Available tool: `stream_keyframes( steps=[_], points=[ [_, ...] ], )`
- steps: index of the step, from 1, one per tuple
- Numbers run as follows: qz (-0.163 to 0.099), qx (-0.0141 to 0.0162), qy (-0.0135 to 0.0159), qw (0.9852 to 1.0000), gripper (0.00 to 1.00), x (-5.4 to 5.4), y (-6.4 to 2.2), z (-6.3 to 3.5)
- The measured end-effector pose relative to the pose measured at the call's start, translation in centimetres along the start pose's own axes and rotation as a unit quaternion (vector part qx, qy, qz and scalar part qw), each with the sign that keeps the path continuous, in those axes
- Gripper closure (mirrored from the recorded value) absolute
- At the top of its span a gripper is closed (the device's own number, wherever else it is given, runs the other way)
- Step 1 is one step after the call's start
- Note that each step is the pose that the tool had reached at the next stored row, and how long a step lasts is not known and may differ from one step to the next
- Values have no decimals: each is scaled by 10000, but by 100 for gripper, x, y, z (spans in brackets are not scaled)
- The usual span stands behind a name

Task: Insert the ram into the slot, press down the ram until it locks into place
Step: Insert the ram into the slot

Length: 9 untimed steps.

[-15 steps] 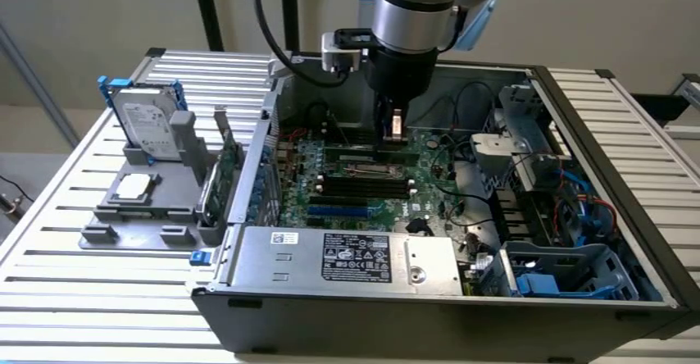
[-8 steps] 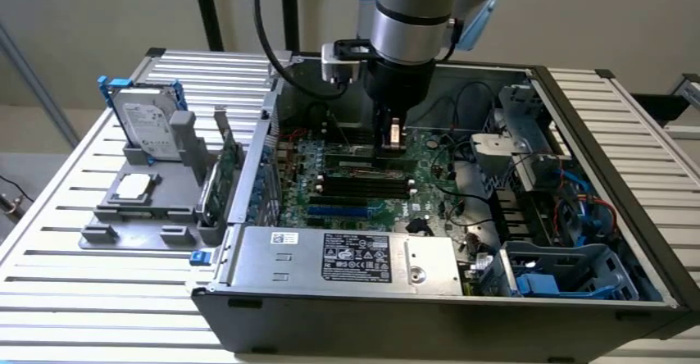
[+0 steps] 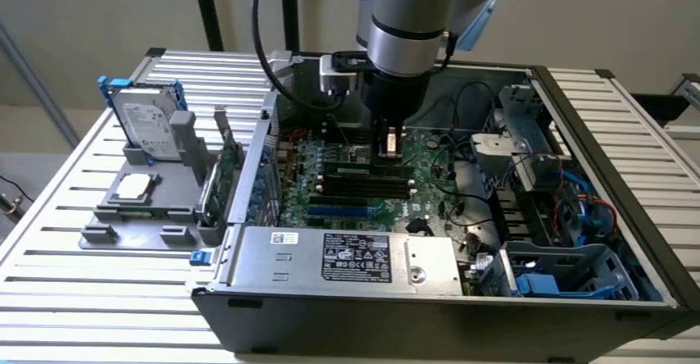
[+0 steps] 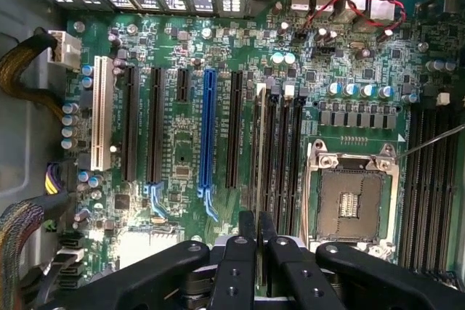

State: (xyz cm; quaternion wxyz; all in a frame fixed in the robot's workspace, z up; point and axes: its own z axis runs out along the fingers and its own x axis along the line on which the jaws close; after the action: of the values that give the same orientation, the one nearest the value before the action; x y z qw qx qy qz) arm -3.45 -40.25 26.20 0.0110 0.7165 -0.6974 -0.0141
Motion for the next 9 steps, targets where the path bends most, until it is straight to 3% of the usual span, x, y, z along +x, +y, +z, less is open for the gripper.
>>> stream_keyframes(
  steps=[9],
  points=[
    [2,15,0,10000,87,-32,-3,155]
  ],
)
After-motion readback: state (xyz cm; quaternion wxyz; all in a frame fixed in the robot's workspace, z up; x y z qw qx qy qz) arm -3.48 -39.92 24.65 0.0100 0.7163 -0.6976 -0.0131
